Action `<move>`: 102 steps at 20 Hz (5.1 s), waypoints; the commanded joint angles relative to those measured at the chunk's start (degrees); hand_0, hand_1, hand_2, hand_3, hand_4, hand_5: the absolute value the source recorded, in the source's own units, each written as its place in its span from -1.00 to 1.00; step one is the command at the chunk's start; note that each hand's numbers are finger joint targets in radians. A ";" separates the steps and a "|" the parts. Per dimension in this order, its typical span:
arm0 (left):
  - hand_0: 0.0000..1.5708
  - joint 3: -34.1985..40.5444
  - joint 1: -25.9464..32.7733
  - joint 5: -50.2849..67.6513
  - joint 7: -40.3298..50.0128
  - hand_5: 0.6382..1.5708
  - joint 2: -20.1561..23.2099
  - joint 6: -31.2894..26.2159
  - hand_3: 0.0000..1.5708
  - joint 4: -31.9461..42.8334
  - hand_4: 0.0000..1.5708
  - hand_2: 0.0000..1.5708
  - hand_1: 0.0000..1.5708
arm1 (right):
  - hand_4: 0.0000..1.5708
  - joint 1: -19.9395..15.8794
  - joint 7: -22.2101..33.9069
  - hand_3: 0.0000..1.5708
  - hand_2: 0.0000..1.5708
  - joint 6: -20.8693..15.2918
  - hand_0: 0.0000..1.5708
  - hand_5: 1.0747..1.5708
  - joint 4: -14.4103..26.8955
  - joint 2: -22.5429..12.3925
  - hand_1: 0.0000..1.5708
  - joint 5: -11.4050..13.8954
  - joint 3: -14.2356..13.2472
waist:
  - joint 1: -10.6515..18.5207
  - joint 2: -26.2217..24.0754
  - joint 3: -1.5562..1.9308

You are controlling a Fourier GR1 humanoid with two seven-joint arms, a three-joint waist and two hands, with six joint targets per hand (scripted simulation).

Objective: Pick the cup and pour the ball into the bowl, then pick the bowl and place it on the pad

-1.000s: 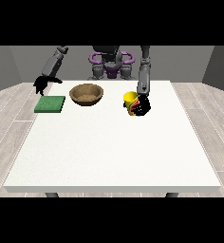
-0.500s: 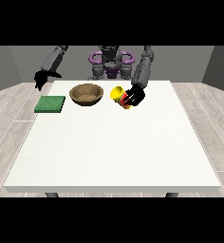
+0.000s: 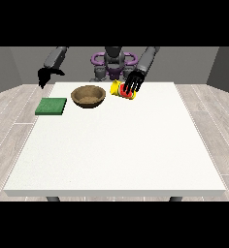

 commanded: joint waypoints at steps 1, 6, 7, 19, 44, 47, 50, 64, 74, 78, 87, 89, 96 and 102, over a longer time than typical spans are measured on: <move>0.71 -7.21 -2.16 -10.92 10.37 0.95 -5.35 -3.69 1.00 -0.28 0.20 1.00 0.71 | -0.51 1.97 -2.63 -0.80 -0.68 2.31 -1.00 0.90 5.12 -3.88 -1.00 -1.15 -3.02 | 5.35 -3.19 -0.12; 0.49 -10.68 -8.98 -14.32 13.09 0.92 -8.93 -16.57 0.90 -5.45 0.16 1.00 0.49 | -0.49 3.70 -7.03 -0.72 -0.63 0.16 -1.00 0.87 10.03 -5.78 -1.00 -1.27 -5.75 | 11.19 -2.51 -0.16; 0.43 -11.61 -6.51 -15.40 15.85 0.93 -10.86 -18.47 0.90 -3.93 0.14 1.00 0.43 | -0.49 5.43 -5.57 -0.67 -0.63 0.18 -1.00 0.88 8.68 -2.96 -1.00 -0.82 -3.96 | 8.86 -7.12 -0.22; -1.00 -19.82 -12.12 -25.45 21.61 0.90 -11.30 -32.71 1.00 -14.60 -0.34 1.00 -1.00 | -0.49 5.12 -11.62 -0.56 -0.73 2.44 -1.00 0.87 13.59 -5.92 -1.00 -1.12 -5.66 | 12.10 -2.73 -0.22; -1.00 -5.89 -6.98 -26.23 10.61 0.96 -3.19 -36.03 1.00 -23.74 0.12 1.00 -1.00 | -0.06 11.18 -8.51 -0.75 -0.65 6.10 -1.00 0.94 11.49 -6.06 -1.00 -2.59 -4.08 | 12.67 -4.75 -0.36; 0.01 -1.25 2.07 -18.63 4.40 0.86 0.93 -30.01 1.00 -25.47 0.04 1.00 0.01 | -0.07 12.58 -5.92 -0.69 -0.62 6.98 -1.00 0.93 11.06 -7.80 -1.00 -4.15 -5.18 | 15.45 -5.01 -0.52; 0.97 3.69 7.07 -7.84 -1.09 0.97 -1.48 -28.03 0.78 -26.38 0.50 1.00 0.97 | -0.10 9.70 -5.59 -0.63 -0.54 3.87 -1.00 0.98 10.31 -8.15 -1.00 -5.79 -7.16 | 20.04 0.75 -0.66; -1.00 19.07 17.60 32.38 -33.83 0.91 -6.10 -32.88 -1.00 -20.55 -0.25 -1.00 -1.00 | -0.42 4.41 -6.58 -0.91 -0.54 1.70 -1.00 0.86 4.15 -6.38 -1.00 -11.39 -10.87 | 24.82 19.93 -0.65; -1.00 21.93 15.97 37.26 -35.02 -0.97 -5.55 -38.76 -1.00 -16.24 -1.00 -1.00 -1.00 | -1.00 1.36 -1.03 -1.00 -1.00 -4.15 -1.00 0.99 3.48 -1.07 -1.00 -9.63 -7.09 | 21.64 15.40 -0.27; -1.00 24.20 16.83 37.26 -36.46 -0.89 -3.71 -37.04 -1.00 -13.43 -1.00 -1.00 -1.00 | -1.00 0.97 3.43 -1.00 -1.00 -0.41 -1.00 0.99 3.60 -1.67 -1.00 -11.65 -7.06 | 18.52 13.61 -0.33; -1.00 25.90 22.93 39.58 -35.94 -0.88 -3.24 -38.62 -1.00 -6.49 -1.00 -1.00 -1.00 | -1.00 3.40 12.14 -1.00 -1.00 -8.32 -1.00 1.00 -1.30 7.64 -1.00 -9.52 -0.69 | 11.69 -0.50 -0.31; -1.00 27.33 20.96 41.04 -35.44 -0.87 -0.60 -40.59 -1.00 -7.32 -1.00 -1.00 -1.00 | -1.00 4.76 8.56 -1.00 -1.00 -6.99 -1.00 1.00 0.10 8.73 -1.00 -8.62 0.04 | 11.69 1.23 -0.29; -1.00 23.34 24.05 39.75 -31.81 -0.87 -2.61 -40.69 -1.00 -14.42 -1.00 -1.00 -1.00 | -1.00 0.66 8.37 -1.00 -1.00 -10.52 -1.00 1.00 7.52 10.23 -1.00 -9.90 -2.01 | 16.23 1.29 -0.27; -1.00 23.19 23.50 40.35 -33.02 -0.88 -0.65 -42.94 -1.00 -17.20 -1.00 -1.00 -1.00 | -1.00 -1.68 4.04 -1.00 -1.00 -12.68 -1.00 0.99 10.78 11.61 -1.00 -10.29 -3.18 | 17.79 5.44 -0.27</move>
